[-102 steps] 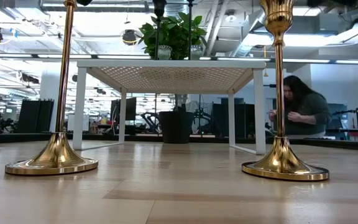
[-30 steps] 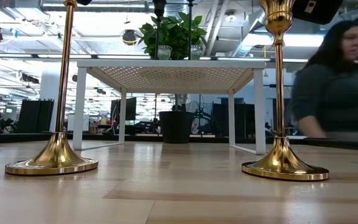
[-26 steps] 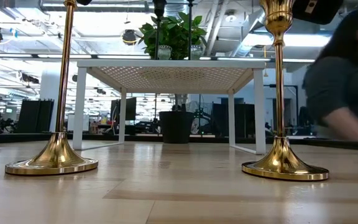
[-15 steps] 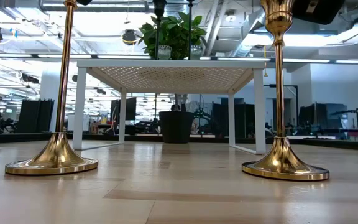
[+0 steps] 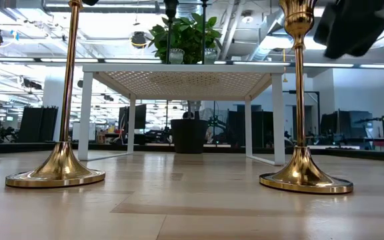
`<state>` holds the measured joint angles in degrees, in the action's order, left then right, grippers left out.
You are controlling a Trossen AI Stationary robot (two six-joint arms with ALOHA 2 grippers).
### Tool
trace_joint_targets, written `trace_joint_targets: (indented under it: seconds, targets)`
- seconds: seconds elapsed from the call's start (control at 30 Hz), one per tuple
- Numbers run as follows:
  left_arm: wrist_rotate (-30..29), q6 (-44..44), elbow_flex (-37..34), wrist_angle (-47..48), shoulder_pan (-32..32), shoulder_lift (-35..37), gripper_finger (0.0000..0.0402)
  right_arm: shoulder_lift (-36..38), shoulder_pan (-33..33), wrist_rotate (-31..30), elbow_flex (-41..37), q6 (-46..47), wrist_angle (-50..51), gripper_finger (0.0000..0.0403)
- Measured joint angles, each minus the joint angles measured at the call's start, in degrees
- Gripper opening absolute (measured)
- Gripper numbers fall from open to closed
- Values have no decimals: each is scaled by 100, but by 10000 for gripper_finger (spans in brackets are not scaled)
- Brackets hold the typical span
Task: Pick & Place candle stick holders
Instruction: Put the right gold candle holder on the shelf
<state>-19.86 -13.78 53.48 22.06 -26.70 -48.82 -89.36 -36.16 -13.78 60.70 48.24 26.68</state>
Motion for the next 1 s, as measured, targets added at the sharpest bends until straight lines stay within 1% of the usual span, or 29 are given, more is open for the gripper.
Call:
trace_joint_targets:
  seconds: [0.13,0.27,0.5,0.77,0.83,0.9,1.0]
  targets:
    - [0,0,1,0,0,0,3,0,-74,-527,-216,-19,-282,247]
    - [0,0,1,2,0,0,3,-2,-75,-597,-470,-10,-582,269]
    - [0,-6,1,2,0,0,3,0,-44,-592,-779,-1,-1531,270]
    - [0,-11,1,2,0,0,3,-121,-6,-595,-865,-22,-1852,270]
    - [0,-12,-1,1,0,0,3,-300,10,-582,-836,-31,-2264,270]
    - [0,-13,-1,3,0,0,3,-448,21,-553,-871,-174,-2449,270]
    - [0,-15,-1,6,0,0,3,-722,20,-451,-836,-209,-3094,270]
